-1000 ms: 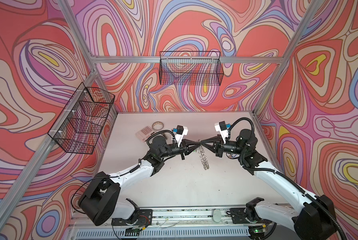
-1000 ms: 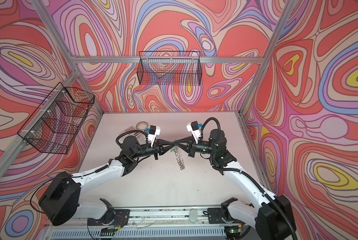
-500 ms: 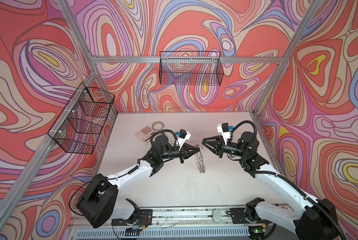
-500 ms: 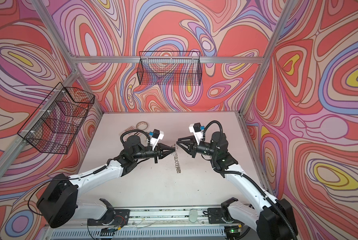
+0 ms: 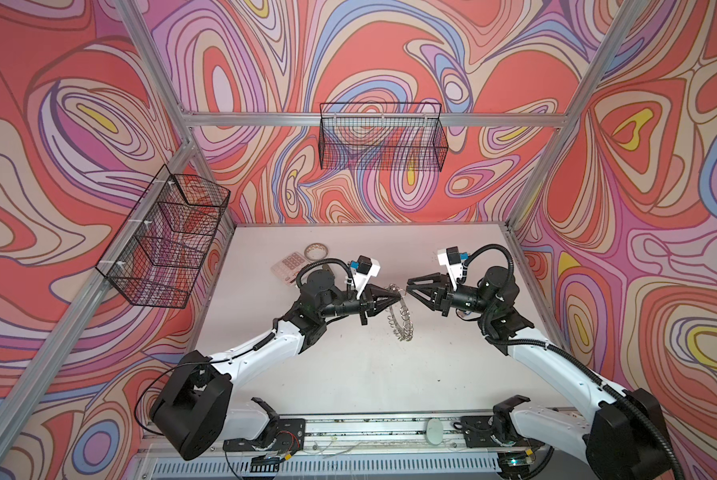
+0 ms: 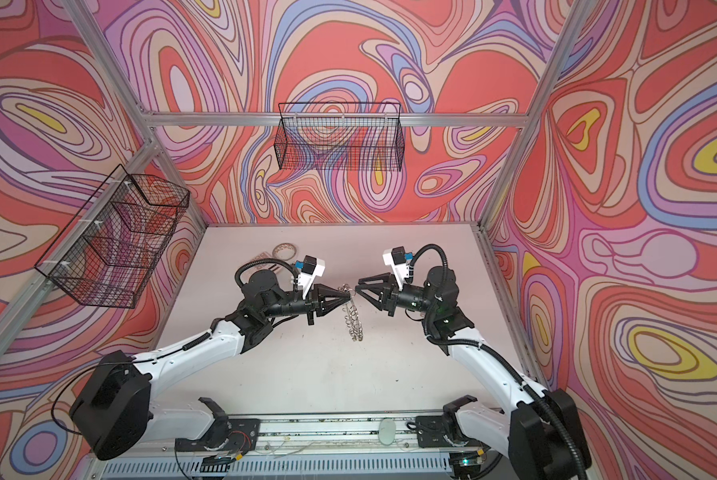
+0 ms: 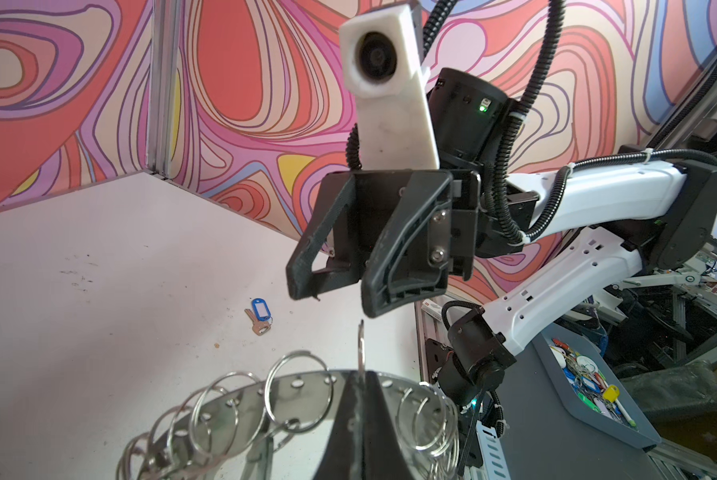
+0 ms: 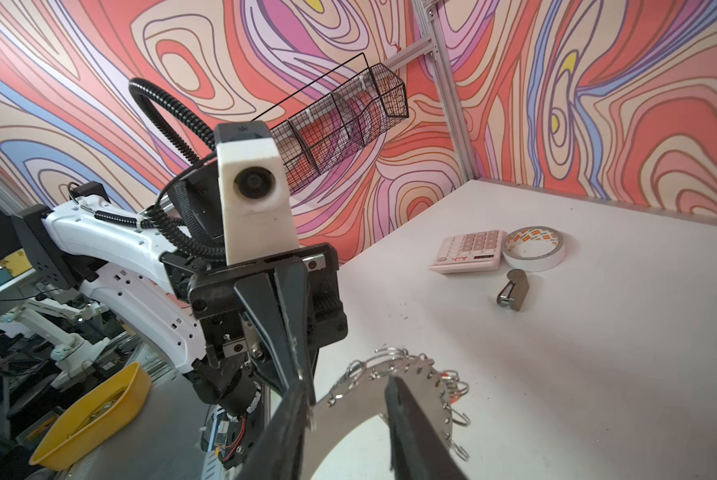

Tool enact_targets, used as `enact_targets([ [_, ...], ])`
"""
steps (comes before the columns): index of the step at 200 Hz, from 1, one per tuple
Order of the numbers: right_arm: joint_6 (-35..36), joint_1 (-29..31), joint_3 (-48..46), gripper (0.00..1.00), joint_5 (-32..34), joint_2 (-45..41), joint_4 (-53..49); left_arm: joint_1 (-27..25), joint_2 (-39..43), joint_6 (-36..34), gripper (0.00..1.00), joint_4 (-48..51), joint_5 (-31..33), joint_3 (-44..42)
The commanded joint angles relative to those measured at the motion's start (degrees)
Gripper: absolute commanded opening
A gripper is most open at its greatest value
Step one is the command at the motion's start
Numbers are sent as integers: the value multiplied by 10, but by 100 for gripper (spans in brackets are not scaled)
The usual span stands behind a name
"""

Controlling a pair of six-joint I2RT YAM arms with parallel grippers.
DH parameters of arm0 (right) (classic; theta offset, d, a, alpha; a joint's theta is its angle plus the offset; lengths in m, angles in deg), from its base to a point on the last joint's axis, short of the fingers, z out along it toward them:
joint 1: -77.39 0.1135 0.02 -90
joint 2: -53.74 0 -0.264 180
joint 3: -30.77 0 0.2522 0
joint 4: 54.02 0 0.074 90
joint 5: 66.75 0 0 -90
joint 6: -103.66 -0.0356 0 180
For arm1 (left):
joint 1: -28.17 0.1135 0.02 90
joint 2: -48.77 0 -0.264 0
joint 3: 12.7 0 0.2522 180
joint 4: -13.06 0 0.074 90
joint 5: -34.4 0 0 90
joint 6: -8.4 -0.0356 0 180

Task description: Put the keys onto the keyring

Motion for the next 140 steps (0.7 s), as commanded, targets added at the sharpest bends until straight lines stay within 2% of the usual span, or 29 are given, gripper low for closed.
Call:
enact_targets([
  [1,-21,-1,1,28,-37,20,19,1,-3,21,0,-63,-17,24],
  [42,-33,0,-6,29,-44,23,41,1,-8,26,0,-68,-16,24],
  [86,-55,0,-17,34,-49,22,73,1,-19,31,0,-78,-13,25],
  [105,-46,0,-10,31,-52,27,58,1,-23,36,0,-82,-18,28],
  [140,-65,2,-15,20,-63,38,87,1,-29,37,0,-85,-18,30],
])
